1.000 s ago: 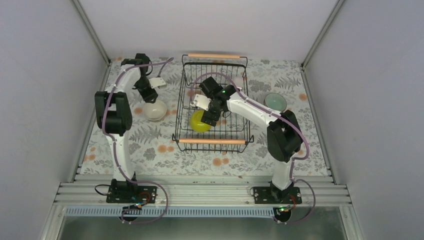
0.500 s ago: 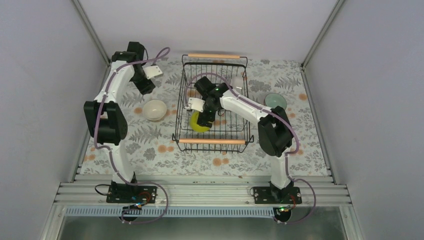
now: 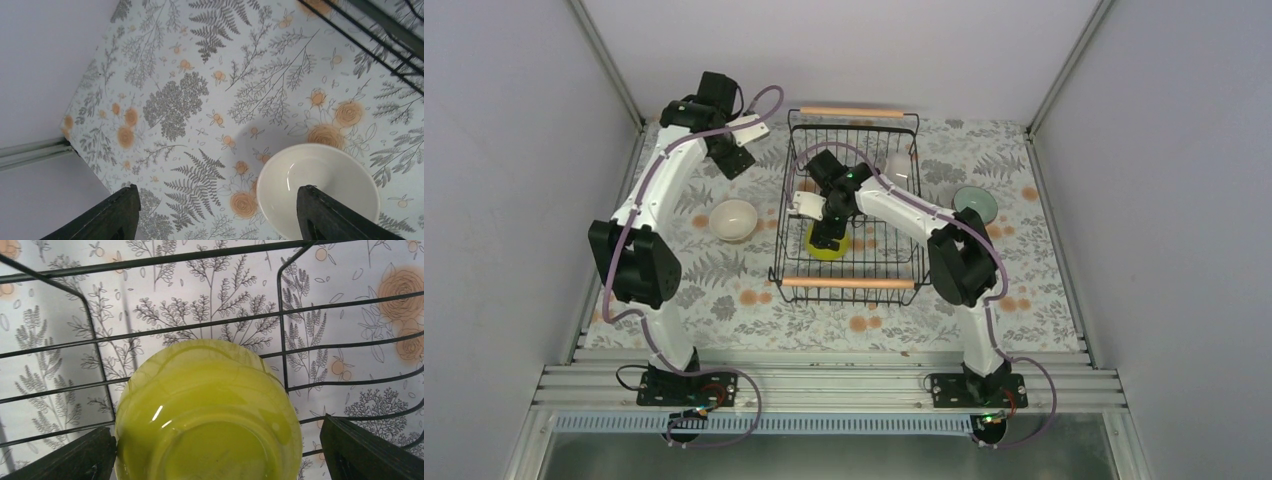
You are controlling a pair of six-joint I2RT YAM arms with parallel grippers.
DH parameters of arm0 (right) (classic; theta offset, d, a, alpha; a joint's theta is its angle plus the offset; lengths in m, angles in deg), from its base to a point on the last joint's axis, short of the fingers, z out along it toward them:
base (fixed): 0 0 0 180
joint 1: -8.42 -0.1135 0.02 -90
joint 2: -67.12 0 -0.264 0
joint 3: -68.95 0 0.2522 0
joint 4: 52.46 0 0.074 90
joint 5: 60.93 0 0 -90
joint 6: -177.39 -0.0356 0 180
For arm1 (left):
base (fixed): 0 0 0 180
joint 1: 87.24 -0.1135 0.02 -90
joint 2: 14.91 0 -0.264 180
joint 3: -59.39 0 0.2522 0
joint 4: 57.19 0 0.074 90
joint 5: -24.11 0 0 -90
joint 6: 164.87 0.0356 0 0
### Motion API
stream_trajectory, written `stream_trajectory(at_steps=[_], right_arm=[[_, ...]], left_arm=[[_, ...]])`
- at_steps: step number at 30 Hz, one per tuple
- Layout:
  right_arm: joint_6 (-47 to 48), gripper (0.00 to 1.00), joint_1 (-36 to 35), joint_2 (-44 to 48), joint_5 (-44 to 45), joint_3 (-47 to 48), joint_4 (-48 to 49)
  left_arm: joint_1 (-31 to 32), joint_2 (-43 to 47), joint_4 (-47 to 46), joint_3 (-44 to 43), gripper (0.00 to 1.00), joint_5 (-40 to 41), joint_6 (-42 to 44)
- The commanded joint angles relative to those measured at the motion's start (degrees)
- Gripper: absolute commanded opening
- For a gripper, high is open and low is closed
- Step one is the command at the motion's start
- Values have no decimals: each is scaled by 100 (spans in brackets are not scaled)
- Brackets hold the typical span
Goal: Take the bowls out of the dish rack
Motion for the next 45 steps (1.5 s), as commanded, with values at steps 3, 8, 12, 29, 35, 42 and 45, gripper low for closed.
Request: stream_trajectory(at_steps=[3,8,12,29,35,42,45], right_arm=[[-229,100,98,-177,493,-109,340],[-347,100,311,-57,650,-127,649],[-312,100,458,-74,1114,-184,961],[448,100,507,141,828,85,395],[772,100,277,476,1592,-634,889],[960,100,-8,362,1946,-869,1120],[1067,100,-69,285,2187,-991,1409]], left_arm=[[170,280,-139,126,80,334,-297],[219,376,-224,283,83,366,-350],[290,410,-293,319,84,442,-449],[437,585,-541,589,91,853,-819],[587,630,-727,555,97,1222,-1094],[758,642,-1004,855,100,1339,-1295],[800,676,-1152,965,100,1461,-1359]])
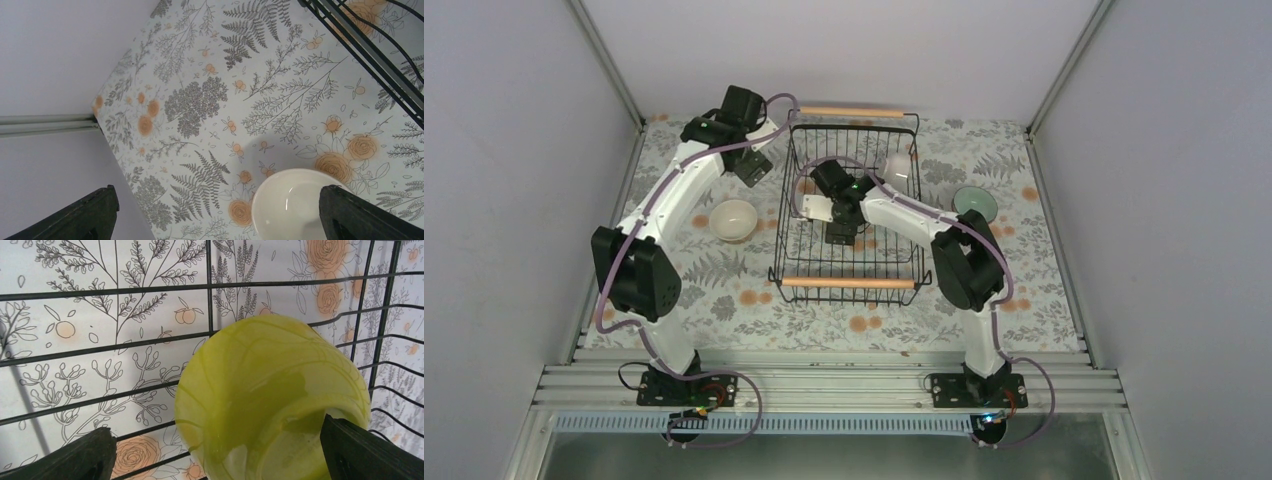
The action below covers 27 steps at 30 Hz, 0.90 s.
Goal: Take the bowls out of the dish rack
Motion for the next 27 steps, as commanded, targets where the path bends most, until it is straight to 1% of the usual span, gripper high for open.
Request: stream_trajectory(at_steps=[1,4,10,13,21,27], right_arm=[[276,100,-102,-81,522,-166,493],[335,100,-105,-238,734,-245,761],[359,100,-122,-457,845,-283,982],[432,100,-144,-519,1090,-422,1260],[753,100,-153,-482,1904,-1054,2687],[793,100,-153,-422,2189,-1160,3361]], left_arm=[[56,232,-332,182,100,304,-237],[70,309,-482,365,100,363,-279],[66,470,-698,711,100,453,-211],[64,554,-821,848,100,459,-189],[63,616,-963,1045,100,431,-262],[66,614,-1014,1145,100,370,-297]])
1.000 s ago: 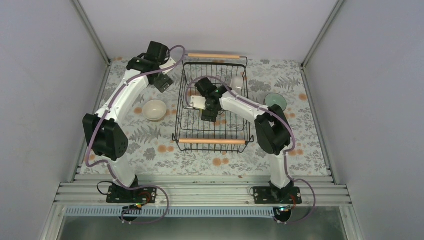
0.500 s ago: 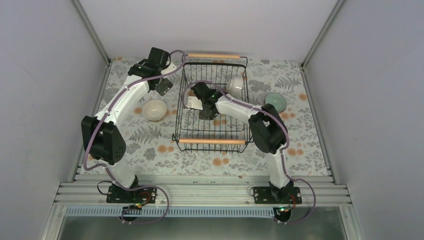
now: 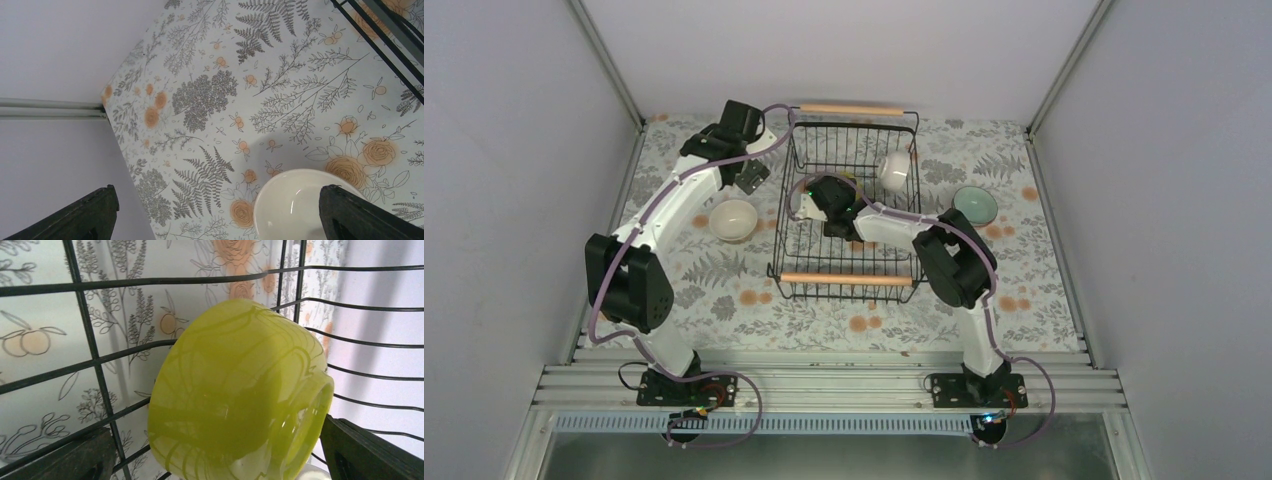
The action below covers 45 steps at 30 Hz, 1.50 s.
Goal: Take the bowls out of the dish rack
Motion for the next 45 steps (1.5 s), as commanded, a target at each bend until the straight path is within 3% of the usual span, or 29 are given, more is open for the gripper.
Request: stream_trajectory(at_steps=[1,5,13,17,24,37,45], right_arm=[[181,100,-13,-91,437,-209,742],[218,100,-4,-154,520,-203,941],[-677,100,86,87,-737,891,-1178],[-731,100,146,146,-902,1215,-1594],[-687,100,191,71,-700,1085,-1428],[-281,100,197,-10,31,22,326],[-702,100,242,42,-573,767,-704]], left_arm=[[12,179,-151,98,100,-3,-89],[9,178,-131,119,100,-86,-88],[5,215,-50,148,100,-88,-9],[12,189,-40,102,100,-114,-34],[6,178,-88,190,100,-186,-59],[2,192,-159,225,100,-211,-97],[3,308,-225,466,100,-205,-10]])
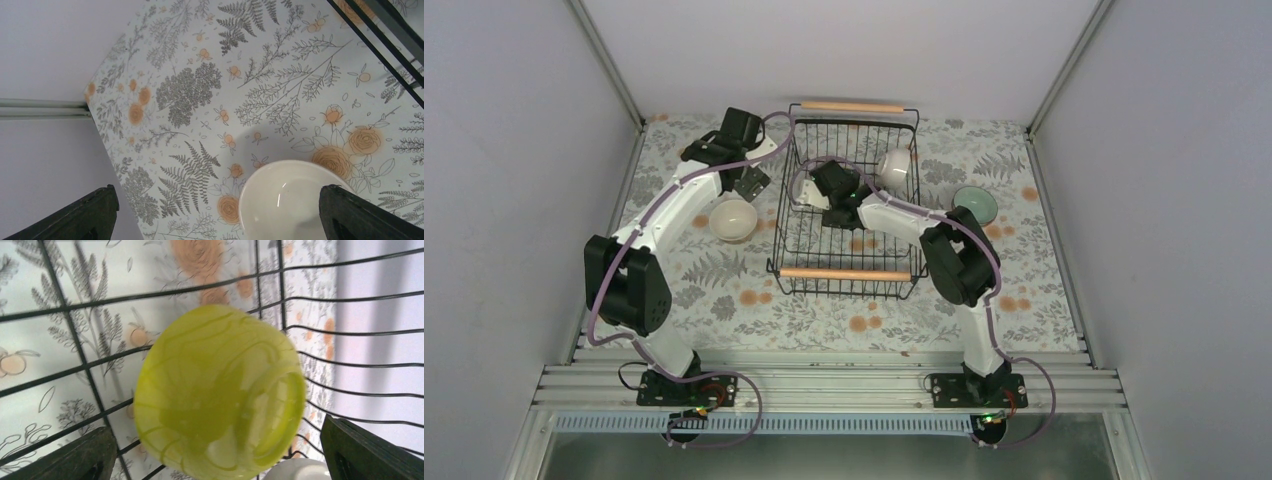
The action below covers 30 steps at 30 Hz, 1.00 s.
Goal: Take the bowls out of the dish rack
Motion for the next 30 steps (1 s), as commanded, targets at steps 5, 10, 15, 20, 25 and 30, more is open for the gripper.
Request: stream_trajectory(at_steps=[5,10,15,20,25,30], right_arm=[[-95,100,71,22,-20,397,-216],[56,100,81,-69,223,211,145],[92,100,86,-105,243,110,284],[35,100,85,-179,203,100,224],[6,100,85,-253,169,133,207],[57,100,85,-366,217,118,342]], left_arm=[[0,198,-124,107,100,-72,-41],[-6,199,-146,172,100,-60,-15],[-5,204,-186,207,100,-102,-28],[-8,160,-201,207,100,-99,-29],[-11,125,-158,136,100,-129,-36],[-4,126,-134,135,100,-150,-20]])
